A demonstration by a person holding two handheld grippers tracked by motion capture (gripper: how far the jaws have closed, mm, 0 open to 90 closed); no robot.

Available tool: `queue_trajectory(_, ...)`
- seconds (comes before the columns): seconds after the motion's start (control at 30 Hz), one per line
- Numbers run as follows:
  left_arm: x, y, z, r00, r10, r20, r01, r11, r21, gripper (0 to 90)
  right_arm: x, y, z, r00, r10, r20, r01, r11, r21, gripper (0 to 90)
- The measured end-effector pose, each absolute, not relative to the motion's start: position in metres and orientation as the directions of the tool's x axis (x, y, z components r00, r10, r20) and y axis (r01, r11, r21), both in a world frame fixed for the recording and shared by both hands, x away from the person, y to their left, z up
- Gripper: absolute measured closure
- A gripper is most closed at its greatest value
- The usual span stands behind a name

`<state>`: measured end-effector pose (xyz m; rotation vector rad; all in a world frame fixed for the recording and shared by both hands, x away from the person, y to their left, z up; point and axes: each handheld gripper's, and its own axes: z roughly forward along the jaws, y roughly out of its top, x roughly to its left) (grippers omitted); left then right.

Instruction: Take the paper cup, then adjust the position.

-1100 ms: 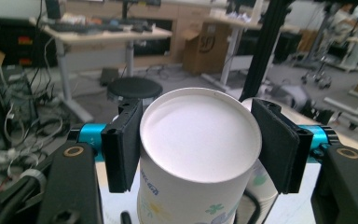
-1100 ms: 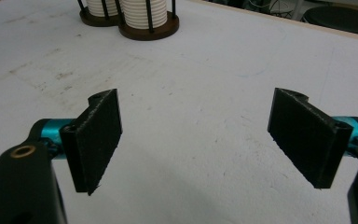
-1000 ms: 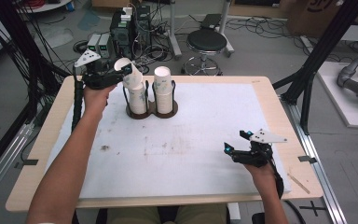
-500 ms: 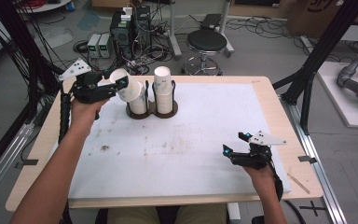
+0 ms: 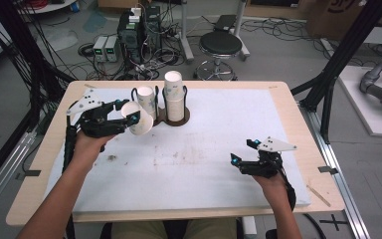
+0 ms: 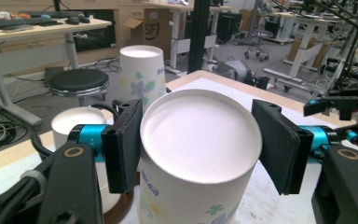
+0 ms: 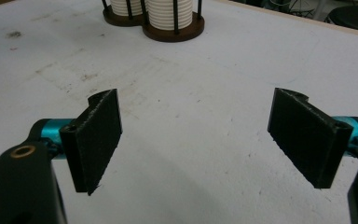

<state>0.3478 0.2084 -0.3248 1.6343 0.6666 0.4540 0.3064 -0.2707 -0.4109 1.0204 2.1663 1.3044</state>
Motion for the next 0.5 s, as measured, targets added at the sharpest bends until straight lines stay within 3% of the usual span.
queue_trajectory(0.3, 0.347, 0.191, -0.330, 0.783, 0.619, -0.064, 0.159, -0.099, 0.982, 36.5, 0.304, -0.273, -0.406, -0.654, 0.756, 0.032, 0.368, 0.281, 0.886, 18.0)
queue_trajectory(0.5, 0.349, 0.181, -0.334, 0.806, 0.587, -0.072, 0.169, -0.111, 0.979, 36.5, 0.305, -0.266, -0.404, -0.712, 0.701, 0.049, 0.370, 0.315, 0.874, 18.0)
